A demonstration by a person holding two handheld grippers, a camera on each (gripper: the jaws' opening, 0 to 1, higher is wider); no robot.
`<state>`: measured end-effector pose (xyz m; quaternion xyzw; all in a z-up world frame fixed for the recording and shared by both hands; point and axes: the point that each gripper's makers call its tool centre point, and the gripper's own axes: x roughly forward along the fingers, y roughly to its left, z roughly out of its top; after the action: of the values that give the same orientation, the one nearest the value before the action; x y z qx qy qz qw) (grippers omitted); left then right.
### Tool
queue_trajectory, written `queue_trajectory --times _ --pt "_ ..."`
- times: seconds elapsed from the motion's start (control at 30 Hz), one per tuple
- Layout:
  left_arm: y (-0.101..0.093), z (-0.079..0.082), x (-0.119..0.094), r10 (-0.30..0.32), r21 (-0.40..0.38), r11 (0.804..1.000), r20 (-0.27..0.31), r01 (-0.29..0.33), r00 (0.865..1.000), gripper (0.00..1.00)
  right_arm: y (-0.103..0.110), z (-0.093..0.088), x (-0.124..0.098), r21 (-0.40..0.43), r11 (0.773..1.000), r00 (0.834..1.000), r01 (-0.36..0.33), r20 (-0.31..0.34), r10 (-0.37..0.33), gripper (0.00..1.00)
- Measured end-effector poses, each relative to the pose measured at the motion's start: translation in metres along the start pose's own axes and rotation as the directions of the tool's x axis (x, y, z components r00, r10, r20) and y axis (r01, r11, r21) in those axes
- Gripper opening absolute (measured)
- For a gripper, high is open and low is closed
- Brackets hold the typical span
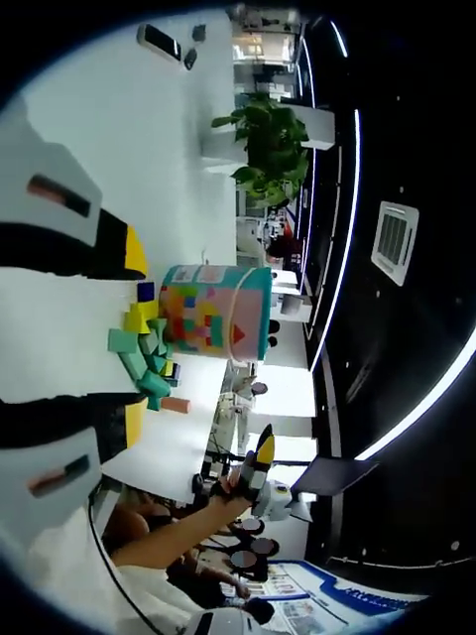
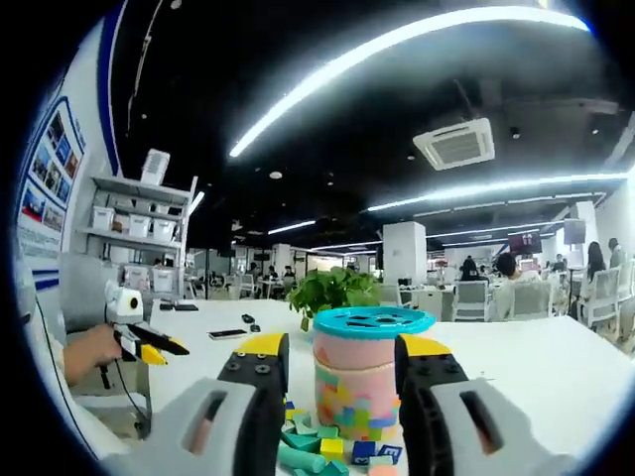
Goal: Arrange the toys in the designated storage area by placing each visible toy with the group until no toy remains scattered across the table.
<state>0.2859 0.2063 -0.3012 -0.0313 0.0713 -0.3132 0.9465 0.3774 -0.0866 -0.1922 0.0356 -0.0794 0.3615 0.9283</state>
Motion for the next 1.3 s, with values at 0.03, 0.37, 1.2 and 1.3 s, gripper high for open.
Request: queue_trajectory --times 0.03,0.37,1.2,1.3 --pt "0.0 0.0 -0.001 0.0 0.002 1.0 0.002 0.0 1.0 0.46 -0.006 -0.002 -0.005 -0.001 1.0 1.0 0.014 -0.005 -0.014 0.43" --pt "-0.007 0.003 0.001 -0.02 0.001 1.0 0.01 0.02 1.0 0.47 -0.027 -0.029 -0.032 -0.099 0.988 0.987 0.117 -0.098 -0.126 0.43" --pt "-0.009 -0.007 0.007 -0.021 0.006 1.0 -0.027 0.021 0.999 0.47 -0.037 -0.095 -0.019 -0.173 0.976 0.954 0.129 -0.247 -0.17 0.43" --pt "-0.008 -0.006 0.007 -0.02 0.004 1.0 -0.021 0.02 1.0 0.47 -0.032 -0.093 -0.015 -0.193 0.975 0.965 0.107 -0.216 -0.148 0.43"
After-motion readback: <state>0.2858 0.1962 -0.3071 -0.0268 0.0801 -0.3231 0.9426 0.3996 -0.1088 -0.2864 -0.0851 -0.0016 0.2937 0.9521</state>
